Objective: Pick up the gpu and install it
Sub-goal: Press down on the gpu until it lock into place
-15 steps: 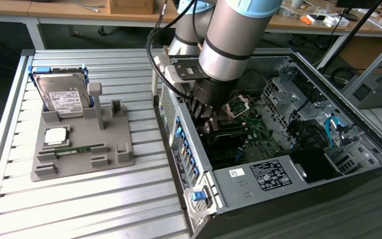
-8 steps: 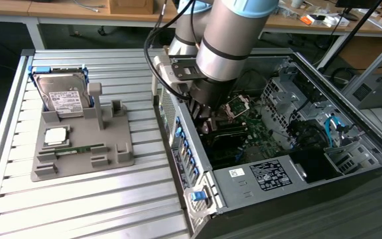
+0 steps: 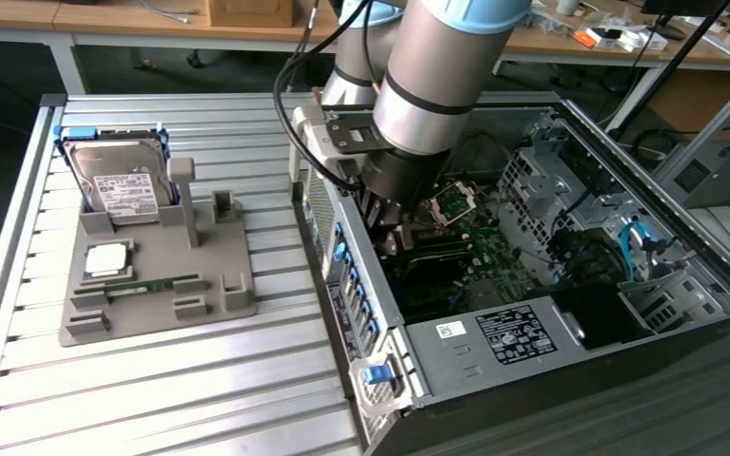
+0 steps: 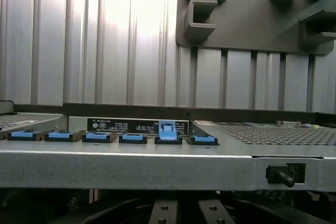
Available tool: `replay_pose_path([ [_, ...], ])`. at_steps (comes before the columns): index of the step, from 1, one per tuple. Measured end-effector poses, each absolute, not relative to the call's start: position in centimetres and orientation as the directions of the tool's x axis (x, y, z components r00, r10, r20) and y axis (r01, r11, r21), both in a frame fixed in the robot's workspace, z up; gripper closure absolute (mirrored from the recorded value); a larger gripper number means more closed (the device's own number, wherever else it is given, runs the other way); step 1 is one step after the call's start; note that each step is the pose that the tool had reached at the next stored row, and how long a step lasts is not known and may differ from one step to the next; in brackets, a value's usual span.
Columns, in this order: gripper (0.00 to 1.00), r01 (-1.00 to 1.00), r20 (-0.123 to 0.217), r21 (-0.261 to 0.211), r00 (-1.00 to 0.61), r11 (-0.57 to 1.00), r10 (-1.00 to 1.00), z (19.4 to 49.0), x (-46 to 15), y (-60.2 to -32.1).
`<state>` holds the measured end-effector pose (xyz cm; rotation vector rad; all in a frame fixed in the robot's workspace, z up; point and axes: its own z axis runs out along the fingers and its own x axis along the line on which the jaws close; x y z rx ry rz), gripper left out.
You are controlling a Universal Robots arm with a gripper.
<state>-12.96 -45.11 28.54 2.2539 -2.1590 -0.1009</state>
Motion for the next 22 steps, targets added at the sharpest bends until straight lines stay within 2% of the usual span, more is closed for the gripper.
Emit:
replay_pose_path([
  [22,0.9,-0.996,-0.036,0.079,0.046,-0.048,-0.998,27.8,-9.7,-45.7],
])
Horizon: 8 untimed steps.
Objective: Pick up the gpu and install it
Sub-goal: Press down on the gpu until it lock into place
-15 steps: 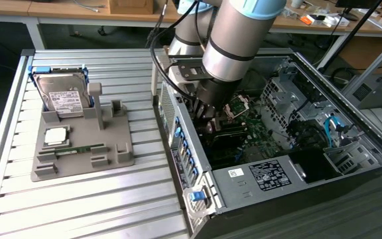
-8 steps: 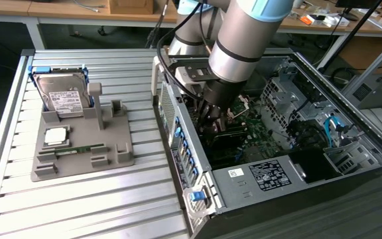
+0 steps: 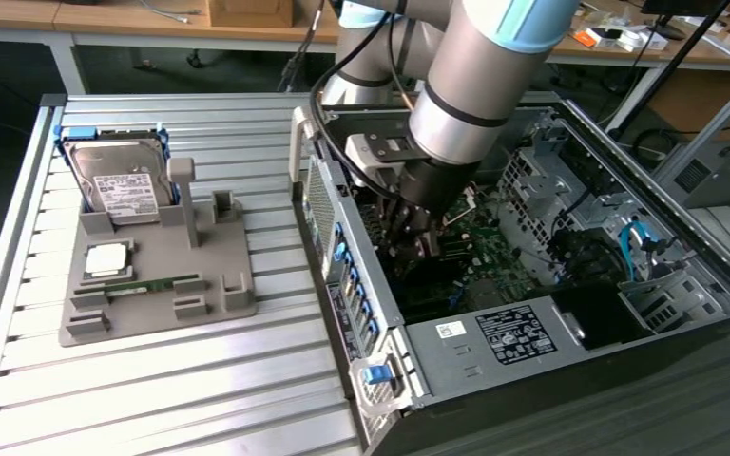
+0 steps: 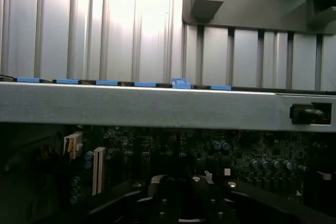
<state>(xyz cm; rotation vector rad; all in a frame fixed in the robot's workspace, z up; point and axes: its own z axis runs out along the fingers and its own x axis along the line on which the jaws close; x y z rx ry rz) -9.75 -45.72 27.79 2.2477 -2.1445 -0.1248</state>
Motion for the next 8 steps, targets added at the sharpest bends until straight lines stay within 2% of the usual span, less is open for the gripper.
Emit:
replay_pose_path([
  [8,0.9,-0.996,-0.035,0.079,0.046,-0.049,-0.998,27.5,-9.73,-45.73],
])
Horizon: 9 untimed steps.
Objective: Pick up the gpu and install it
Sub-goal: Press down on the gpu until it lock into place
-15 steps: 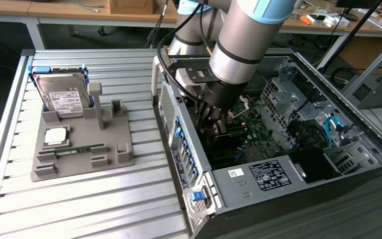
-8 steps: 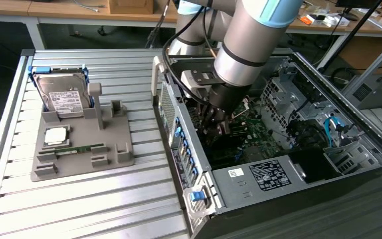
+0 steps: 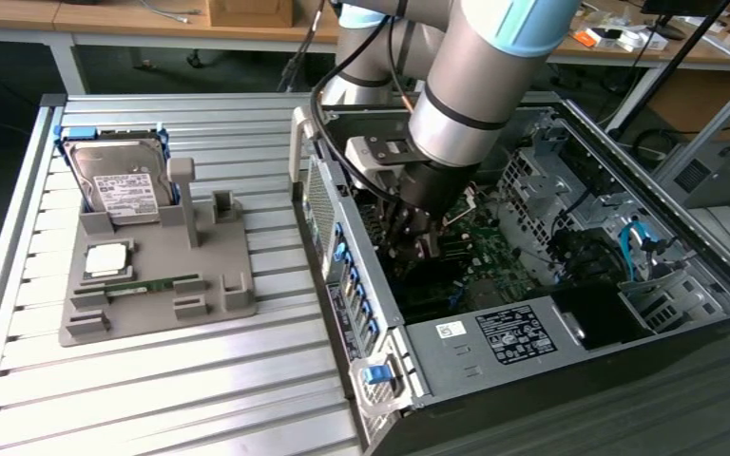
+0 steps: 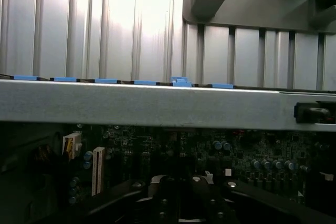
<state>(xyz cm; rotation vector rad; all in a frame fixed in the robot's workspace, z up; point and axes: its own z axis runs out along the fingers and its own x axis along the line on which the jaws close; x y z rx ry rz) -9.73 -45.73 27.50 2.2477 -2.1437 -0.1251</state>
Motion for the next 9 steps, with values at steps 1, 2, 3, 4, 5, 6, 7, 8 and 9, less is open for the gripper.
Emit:
replay_pose_path([
  [1,0.9,-0.996,-0.035,0.079,0.046,-0.049,-0.998,27.45,-9.73,-45.73],
  [2,0.9,-0.996,-0.035,0.079,0.046,-0.049,-0.998,27.4,-9.73,-45.73],
  [3,0.9,-0.996,-0.036,0.079,0.046,-0.049,-0.998,27.36,-9.73,-45.72],
  [4,0.9,-0.996,-0.036,0.079,0.046,-0.049,-0.998,27.29,-9.75,-45.73],
  [5,0.9,-0.996,-0.036,0.079,0.046,-0.049,-0.998,27.24,-9.78,-45.73],
  [6,0.9,-0.996,-0.036,0.079,0.046,-0.049,-0.998,27.22,-9.8,-45.74],
  [7,0.9,-0.996,-0.037,0.079,0.046,-0.049,-0.998,27.19,-9.81,-45.78],
  [8,0.9,-0.996,-0.038,0.079,0.046,-0.049,-0.998,27.19,-9.84,-45.82],
  [9,0.9,-0.996,-0.038,0.079,0.046,-0.049,-0.998,27.18,-9.88,-45.88],
])
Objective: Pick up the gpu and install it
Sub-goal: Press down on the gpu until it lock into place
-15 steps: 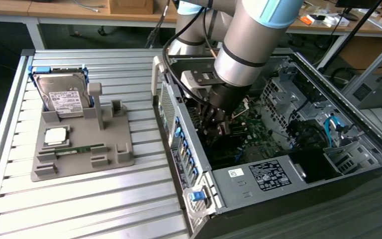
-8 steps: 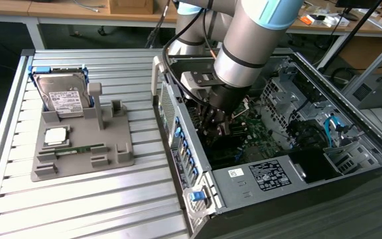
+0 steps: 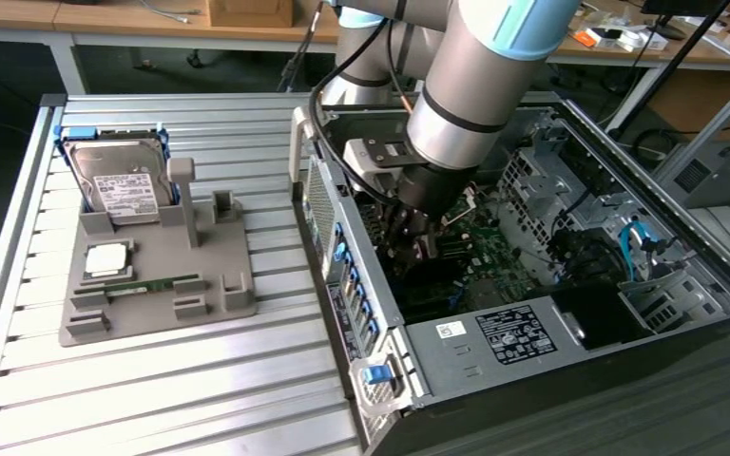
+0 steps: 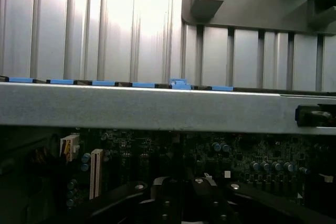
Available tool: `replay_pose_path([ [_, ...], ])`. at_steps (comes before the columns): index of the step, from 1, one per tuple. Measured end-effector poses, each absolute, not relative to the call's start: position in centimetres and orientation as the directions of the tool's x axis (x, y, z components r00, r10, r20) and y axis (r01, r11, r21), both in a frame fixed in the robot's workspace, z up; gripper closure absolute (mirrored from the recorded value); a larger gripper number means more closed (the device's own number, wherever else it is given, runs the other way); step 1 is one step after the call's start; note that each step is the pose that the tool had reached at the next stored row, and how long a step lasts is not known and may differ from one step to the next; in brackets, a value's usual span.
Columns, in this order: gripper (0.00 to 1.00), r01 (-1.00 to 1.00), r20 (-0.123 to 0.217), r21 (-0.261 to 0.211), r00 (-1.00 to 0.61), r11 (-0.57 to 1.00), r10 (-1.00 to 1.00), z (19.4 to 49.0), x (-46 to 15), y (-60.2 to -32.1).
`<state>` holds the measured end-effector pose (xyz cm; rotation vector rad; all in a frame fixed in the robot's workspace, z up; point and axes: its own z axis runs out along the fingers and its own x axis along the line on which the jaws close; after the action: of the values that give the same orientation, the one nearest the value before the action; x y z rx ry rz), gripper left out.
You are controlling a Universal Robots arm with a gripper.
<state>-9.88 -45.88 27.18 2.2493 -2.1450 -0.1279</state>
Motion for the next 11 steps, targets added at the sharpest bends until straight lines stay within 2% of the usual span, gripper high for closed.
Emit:
replay_pose_path([
  [11,0.9,-0.996,-0.042,0.079,0.048,-0.051,-0.998,27.06,-10.1,-46.2],
])
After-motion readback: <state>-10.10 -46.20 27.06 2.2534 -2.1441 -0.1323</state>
